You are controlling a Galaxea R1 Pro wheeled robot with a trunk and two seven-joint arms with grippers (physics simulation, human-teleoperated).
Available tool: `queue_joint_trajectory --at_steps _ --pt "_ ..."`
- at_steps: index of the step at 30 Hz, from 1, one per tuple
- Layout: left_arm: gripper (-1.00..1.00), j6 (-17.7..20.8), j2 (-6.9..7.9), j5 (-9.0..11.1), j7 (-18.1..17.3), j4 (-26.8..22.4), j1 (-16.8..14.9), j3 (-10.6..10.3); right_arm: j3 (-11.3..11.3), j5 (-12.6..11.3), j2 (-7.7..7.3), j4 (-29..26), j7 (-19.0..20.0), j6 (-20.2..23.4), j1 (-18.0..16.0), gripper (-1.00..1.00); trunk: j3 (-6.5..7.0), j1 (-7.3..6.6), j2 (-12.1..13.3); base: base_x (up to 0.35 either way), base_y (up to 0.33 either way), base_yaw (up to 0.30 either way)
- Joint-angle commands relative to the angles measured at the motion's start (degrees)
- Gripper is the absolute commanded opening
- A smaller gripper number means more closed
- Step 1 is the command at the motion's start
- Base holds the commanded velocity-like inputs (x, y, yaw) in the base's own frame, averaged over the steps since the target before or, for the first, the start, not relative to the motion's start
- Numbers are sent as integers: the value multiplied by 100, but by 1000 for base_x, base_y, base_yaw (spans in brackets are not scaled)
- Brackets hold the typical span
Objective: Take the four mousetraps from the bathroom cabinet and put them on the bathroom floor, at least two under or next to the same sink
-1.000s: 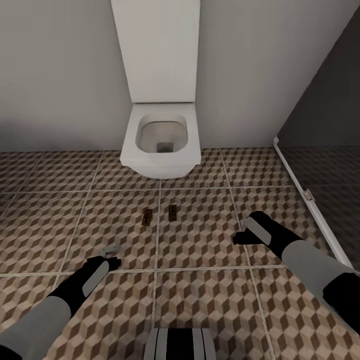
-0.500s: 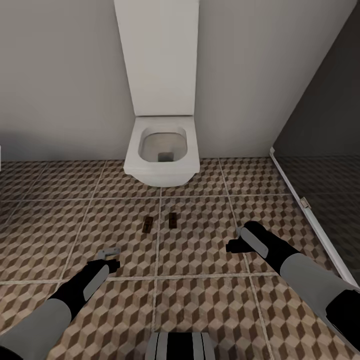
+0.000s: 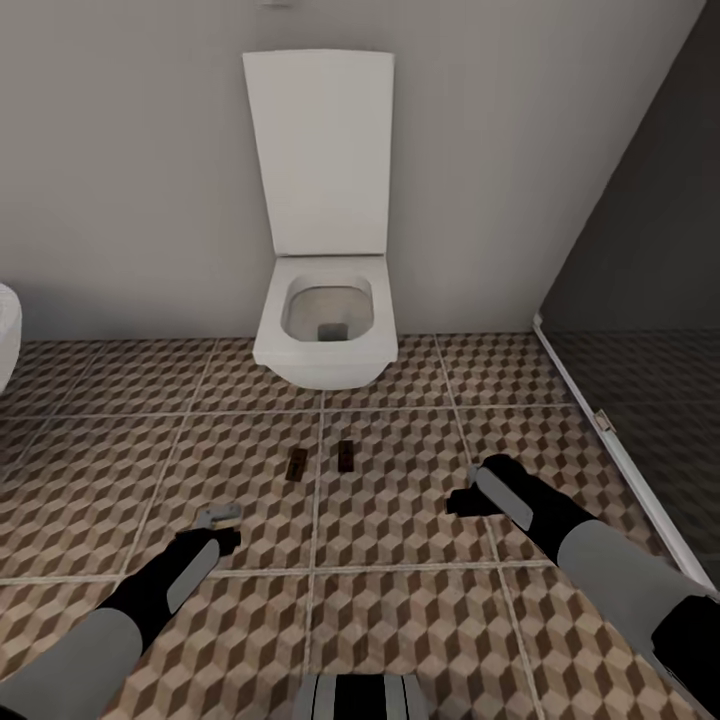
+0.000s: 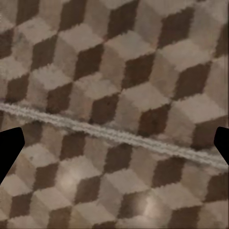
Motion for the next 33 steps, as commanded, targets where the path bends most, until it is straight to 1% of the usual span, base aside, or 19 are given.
queue_joint_trajectory --at_steps 1,4,8,14,19,24,28,33 --pt "100 10 9 57 56 -13 6 -45 36 -55 15 -20 -51 -31 33 100 18 -3 0 0 0 0" --pt "100 9 4 51 68 -10 28 -47 37 -52 78 -39 -56 -127 147 100 85 -11 4 0 0 0" --pt "100 9 2 49 71 -6 40 -48 37 -50 116 -48 -57 -212 241 100 173 -21 9 0 0 0" --pt "100 4 0 50 73 -4 85 -49 32 -49 126 -58 -57 -277 400 100 308 -37 17 0 0 0" --pt "100 -23 -1 48 74 12 240 -45 34 -49 131 -61 -55 -426 554 100 437 -50 24 0 0 0" --pt "100 -285 -15 48 74 43 380 -42 41 -44 131 -61 -65 -751 741 100 567 -63 30 0 0 0" --pt "100 -455 -38 46 74 51 420 -41 65 -41 132 -60 -71 -861 802 100 662 -73 36 0 0 0" --pt "100 -559 -50 36 79 60 468 -41 151 -43 131 -58 -62 -964 836 100 775 -86 42 0 0 0"
